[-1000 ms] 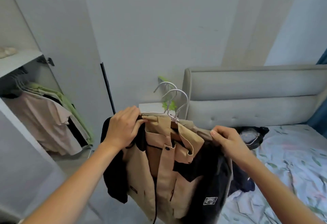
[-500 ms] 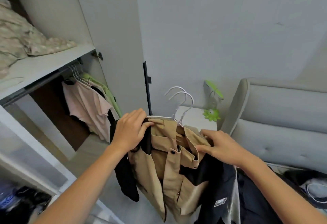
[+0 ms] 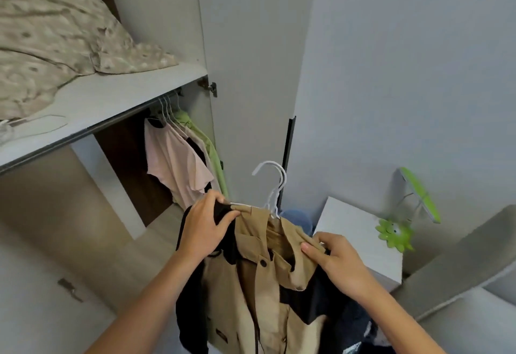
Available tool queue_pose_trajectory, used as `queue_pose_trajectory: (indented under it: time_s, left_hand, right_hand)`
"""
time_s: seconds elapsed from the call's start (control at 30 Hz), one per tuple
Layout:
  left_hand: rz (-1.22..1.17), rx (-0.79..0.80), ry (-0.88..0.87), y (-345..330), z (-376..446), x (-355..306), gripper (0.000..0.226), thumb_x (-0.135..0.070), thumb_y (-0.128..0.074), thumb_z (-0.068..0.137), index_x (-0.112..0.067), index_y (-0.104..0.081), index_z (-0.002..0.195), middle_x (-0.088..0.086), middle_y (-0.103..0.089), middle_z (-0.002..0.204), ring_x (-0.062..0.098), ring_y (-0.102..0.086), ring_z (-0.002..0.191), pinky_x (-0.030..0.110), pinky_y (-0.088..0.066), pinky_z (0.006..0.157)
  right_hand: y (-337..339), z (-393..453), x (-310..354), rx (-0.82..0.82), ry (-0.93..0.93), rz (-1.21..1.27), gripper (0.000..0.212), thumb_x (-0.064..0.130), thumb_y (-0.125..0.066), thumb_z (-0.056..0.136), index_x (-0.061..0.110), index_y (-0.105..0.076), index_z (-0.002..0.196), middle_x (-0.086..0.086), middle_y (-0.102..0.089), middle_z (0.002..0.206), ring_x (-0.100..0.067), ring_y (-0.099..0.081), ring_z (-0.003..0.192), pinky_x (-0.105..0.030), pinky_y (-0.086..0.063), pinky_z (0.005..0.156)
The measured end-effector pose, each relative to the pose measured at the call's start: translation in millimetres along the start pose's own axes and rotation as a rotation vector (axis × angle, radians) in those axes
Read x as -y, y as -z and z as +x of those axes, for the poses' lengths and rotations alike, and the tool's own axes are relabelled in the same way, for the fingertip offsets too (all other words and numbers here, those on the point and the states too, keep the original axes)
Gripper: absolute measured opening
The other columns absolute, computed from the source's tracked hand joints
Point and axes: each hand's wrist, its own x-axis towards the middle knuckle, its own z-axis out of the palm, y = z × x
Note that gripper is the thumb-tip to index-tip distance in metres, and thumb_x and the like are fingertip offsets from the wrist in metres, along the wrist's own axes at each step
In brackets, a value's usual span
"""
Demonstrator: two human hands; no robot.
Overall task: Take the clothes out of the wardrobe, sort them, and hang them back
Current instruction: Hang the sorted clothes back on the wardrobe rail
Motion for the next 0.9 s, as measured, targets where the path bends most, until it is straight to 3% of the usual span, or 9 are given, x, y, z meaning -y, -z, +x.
queue_pose_trajectory:
  time_s: [0.2,0.3,0.37,0.47,0.53,0.63,0.7,0.8,0.9]
  left_hand:
    - [-0.011,-0.097,0.168,-16.0,33.2,32.8,0.025,-0.03,-0.071,0.097,-0.023,-0.054,0.115,-0.015,-0.049,0.12,0.008,-0.053,0.114,0.036,-0.052,0.097]
    - [-0.013,-0.145,0.297,-23.9,43.8,45.4,0.022,-0.029,-0.064,0.102,-0.024,-0.054,0.121,-0.017,-0.044,0.125,0.009,-0.048,0.124,0.033,-0.048,0.103]
    - [0.002,-0.205,0.357,-29.5,50.7,50.0,0.017,-0.025,-0.062,0.103,-0.023,-0.056,0.119,-0.011,-0.045,0.126,0.012,-0.049,0.124,0.033,-0.046,0.105]
    - [0.023,-0.311,0.445,-34.2,64.8,51.2,0.012,-0.02,-0.059,0.103,-0.021,-0.058,0.115,-0.006,-0.045,0.124,0.011,-0.051,0.12,0.027,-0.043,0.105]
    - [0.046,-0.396,0.477,-36.2,76.4,45.8,0.008,-0.017,-0.06,0.103,-0.02,-0.058,0.111,-0.005,-0.045,0.12,0.006,-0.051,0.115,0.021,-0.042,0.1]
    - [-0.004,-0.459,0.594,-44.8,94.2,42.7,0.01,-0.022,-0.056,0.105,-0.022,-0.057,0.095,-0.004,-0.053,0.102,0.006,-0.054,0.097,0.023,-0.043,0.084]
    - [-0.183,-0.448,0.705,-49.2,104.1,40.9,0.023,-0.033,-0.054,0.107,-0.023,-0.059,0.088,0.0,-0.062,0.09,0.014,-0.06,0.087,0.031,-0.047,0.079]
    - [-0.272,-0.432,0.762,-50.1,115.3,37.0,0.026,-0.042,-0.056,0.105,-0.022,-0.064,0.091,0.0,-0.063,0.097,0.01,-0.061,0.091,0.028,-0.047,0.083]
    - [-0.222,-0.402,0.76,-48.7,124.6,41.7,0.021,-0.05,-0.057,0.103,-0.029,-0.063,0.104,-0.008,-0.057,0.108,0.004,-0.057,0.102,0.023,-0.045,0.09]
  right_hand:
    - [-30.4,83.7,18.0,0.124,0.0,0.046,0.036,0.033,-0.07,0.098,0.02,-0.057,0.068,0.018,-0.053,0.058,-0.001,-0.05,0.059,-0.018,-0.037,0.06]
    - [-44.9,124.0,25.1,0.203,0.012,0.083,0.033,0.036,-0.066,0.101,0.019,-0.06,0.073,0.011,-0.059,0.063,-0.005,-0.055,0.062,-0.019,-0.041,0.064]
    - [-54.8,152.7,27.3,0.26,0.014,0.125,0.034,0.041,-0.063,0.102,0.017,-0.062,0.078,0.004,-0.062,0.069,-0.012,-0.059,0.068,-0.029,-0.044,0.07]
    - [-67.2,191.6,36.4,0.351,0.033,0.177,0.03,0.037,-0.06,0.104,0.018,-0.064,0.081,0.012,-0.061,0.067,-0.003,-0.057,0.067,-0.02,-0.042,0.066]
    - [-73.8,215.0,40.6,0.409,0.031,0.21,0.03,0.036,-0.057,0.106,0.014,-0.065,0.087,0.007,-0.063,0.074,-0.008,-0.058,0.076,-0.018,-0.043,0.068]
    - [-84.9,248.0,46.3,0.465,-0.002,0.286,0.035,0.038,-0.047,0.11,0.017,-0.068,0.093,0.004,-0.07,0.089,-0.012,-0.065,0.09,-0.027,-0.049,0.086]
    - [-92.0,266.5,51.0,0.462,0.001,0.3,0.034,0.031,-0.043,0.112,0.017,-0.066,0.091,0.005,-0.069,0.087,-0.011,-0.064,0.088,-0.03,-0.049,0.086]
    - [-103.7,287.5,60.3,0.478,0.061,0.273,0.03,0.02,-0.045,0.11,0.003,-0.054,0.086,0.003,-0.051,0.075,-0.009,-0.049,0.072,-0.032,-0.039,0.075]
    - [-124.4,303.6,67.8,0.524,0.063,0.26,0.027,0.017,-0.047,0.108,0.002,-0.051,0.086,0.0,-0.05,0.075,-0.01,-0.048,0.071,-0.033,-0.039,0.073]
